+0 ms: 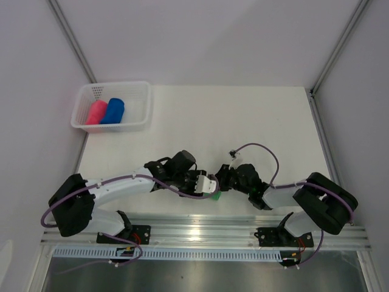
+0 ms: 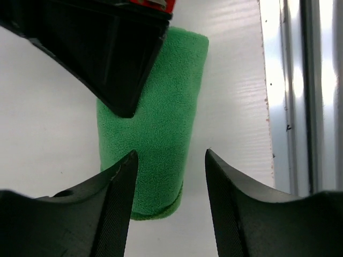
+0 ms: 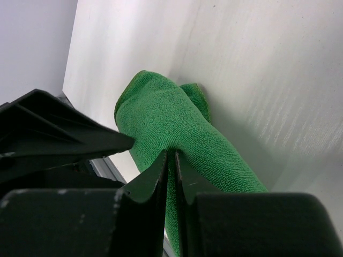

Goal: Roll the towels
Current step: Place the rolled towel into the container

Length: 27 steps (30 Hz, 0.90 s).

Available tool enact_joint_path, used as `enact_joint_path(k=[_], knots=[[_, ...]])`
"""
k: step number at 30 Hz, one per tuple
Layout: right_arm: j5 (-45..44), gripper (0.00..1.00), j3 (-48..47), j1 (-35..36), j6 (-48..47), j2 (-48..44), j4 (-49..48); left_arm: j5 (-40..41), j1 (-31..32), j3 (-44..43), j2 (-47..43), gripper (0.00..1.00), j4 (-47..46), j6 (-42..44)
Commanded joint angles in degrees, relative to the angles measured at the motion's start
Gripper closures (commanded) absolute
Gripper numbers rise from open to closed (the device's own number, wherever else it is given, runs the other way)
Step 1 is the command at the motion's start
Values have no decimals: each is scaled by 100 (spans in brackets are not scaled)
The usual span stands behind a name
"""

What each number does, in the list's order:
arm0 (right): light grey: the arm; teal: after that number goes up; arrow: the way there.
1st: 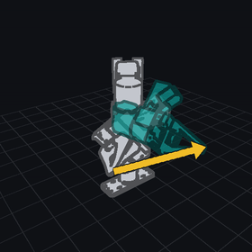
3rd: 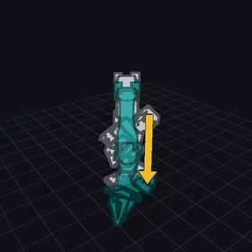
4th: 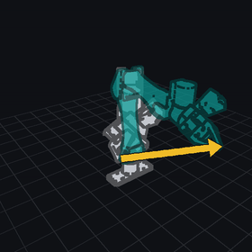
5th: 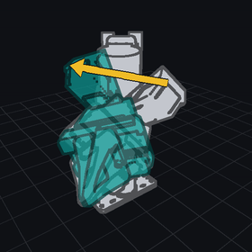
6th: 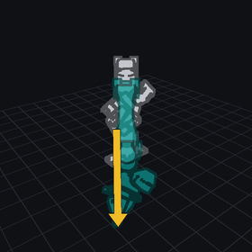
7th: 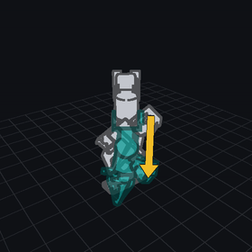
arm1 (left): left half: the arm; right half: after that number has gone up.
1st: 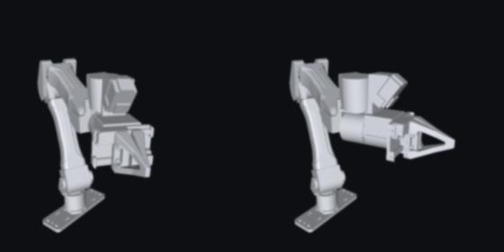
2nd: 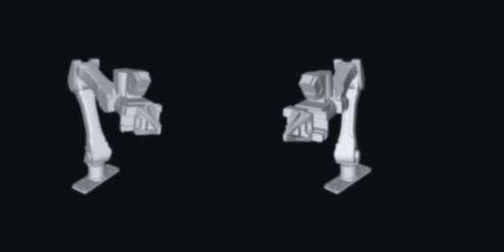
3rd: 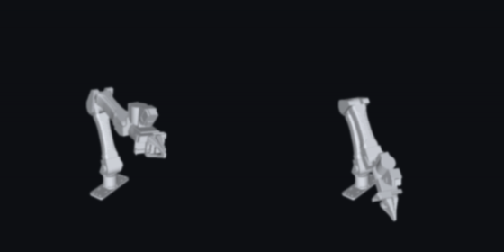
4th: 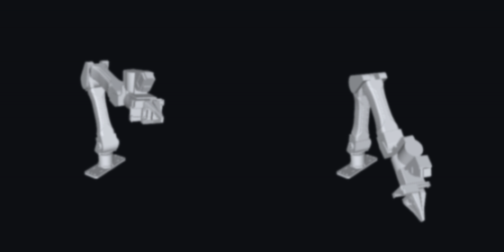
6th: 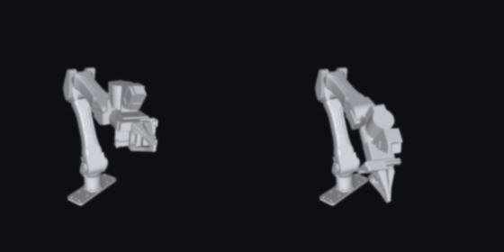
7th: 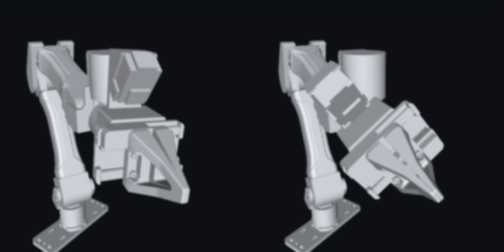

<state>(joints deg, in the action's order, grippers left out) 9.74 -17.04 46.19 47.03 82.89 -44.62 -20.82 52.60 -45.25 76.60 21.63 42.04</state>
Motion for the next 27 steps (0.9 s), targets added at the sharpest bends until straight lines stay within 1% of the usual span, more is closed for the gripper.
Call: enact_joint_path(k=[1, 2, 4, 10, 18, 20, 22, 27], knots=[[-104, 88, 16, -14, 0, 139, 296, 543, 189, 52, 136, 41, -615, 814], [-104, 88, 8, -14, 0, 139, 296, 622, 268, 61, 241, 34, -659, 849], [-86, 88, -10, -5, -18, 183, 314, 737, 339, 43, 312, 32, -791, 850], [-7, 88, -10, -31, -27, 245, 235, 1036, 488, 131, 663, 31, -994, 832], [160, 88, 7, -207, 61, 333, 182, 860, 506, -80, 1173, 29, -555, 771], [178, 88, 25, -234, 96, 333, 112, 895, 506, -124, 1330, 25, -510, 753], [230, 88, 25, -251, 114, 324, 76, 992, 506, -150, 1436, 25, -511, 735], [353, 86, -36, -286, 131, 105, 155, 1097, 488, -449, 1867, 29, -212, 630]])
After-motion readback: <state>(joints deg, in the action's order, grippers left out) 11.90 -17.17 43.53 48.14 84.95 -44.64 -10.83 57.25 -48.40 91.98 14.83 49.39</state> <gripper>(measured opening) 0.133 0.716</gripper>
